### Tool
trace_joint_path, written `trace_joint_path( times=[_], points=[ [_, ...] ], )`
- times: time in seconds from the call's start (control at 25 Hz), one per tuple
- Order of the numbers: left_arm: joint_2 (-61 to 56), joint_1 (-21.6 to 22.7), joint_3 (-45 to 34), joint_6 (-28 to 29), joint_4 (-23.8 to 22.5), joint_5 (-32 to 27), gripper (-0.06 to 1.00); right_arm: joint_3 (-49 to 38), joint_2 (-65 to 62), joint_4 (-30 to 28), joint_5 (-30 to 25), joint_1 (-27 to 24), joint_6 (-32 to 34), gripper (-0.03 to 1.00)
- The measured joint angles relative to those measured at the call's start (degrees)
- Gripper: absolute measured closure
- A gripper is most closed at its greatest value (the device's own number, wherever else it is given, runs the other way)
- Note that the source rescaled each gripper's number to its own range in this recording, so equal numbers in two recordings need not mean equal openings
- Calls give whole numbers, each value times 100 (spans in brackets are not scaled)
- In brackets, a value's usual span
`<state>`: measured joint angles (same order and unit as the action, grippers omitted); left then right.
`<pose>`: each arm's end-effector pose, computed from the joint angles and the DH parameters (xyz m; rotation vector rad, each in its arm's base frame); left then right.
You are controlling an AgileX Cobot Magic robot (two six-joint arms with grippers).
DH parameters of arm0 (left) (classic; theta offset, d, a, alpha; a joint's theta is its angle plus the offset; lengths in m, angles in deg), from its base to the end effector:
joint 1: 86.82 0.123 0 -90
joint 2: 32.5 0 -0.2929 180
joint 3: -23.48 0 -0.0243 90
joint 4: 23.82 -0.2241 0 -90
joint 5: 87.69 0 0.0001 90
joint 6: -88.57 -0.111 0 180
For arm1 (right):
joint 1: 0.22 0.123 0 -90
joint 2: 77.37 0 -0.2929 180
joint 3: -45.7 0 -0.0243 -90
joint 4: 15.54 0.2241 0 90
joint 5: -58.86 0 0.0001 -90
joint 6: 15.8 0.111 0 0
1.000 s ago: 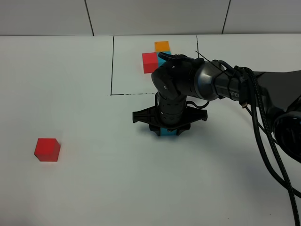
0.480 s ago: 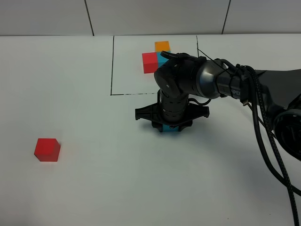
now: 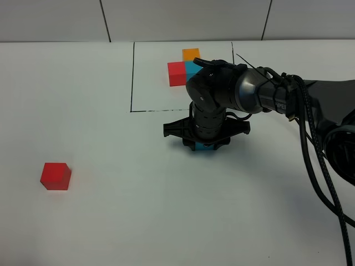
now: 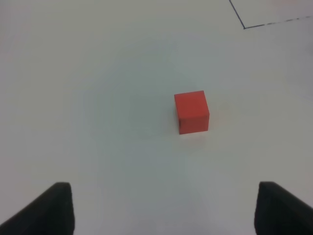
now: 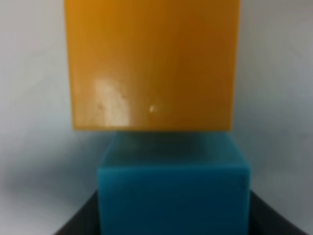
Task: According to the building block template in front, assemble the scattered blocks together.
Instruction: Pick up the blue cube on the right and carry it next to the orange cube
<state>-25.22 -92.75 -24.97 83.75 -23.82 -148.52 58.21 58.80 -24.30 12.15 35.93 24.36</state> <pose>-0.0197 0.0020 0.2567 0.1906 2.0254 -0.0122 0.3547 0.2439 0.1132 -0.0376 2.9355 0.0138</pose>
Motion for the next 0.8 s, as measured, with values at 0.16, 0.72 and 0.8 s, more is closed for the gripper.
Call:
trace_joint_path(
  times=[0.16, 0.72, 0.8],
  points=[
    [0, 0, 0, 0, 0, 0, 24, 0, 0, 11, 25, 0, 0, 96],
    [0, 0, 0, 0, 0, 0, 24, 0, 0, 152, 43, -7, -87, 96],
    [0, 0, 0, 0, 0, 0, 24, 0, 0, 179, 68, -7, -117, 96]
  ],
)
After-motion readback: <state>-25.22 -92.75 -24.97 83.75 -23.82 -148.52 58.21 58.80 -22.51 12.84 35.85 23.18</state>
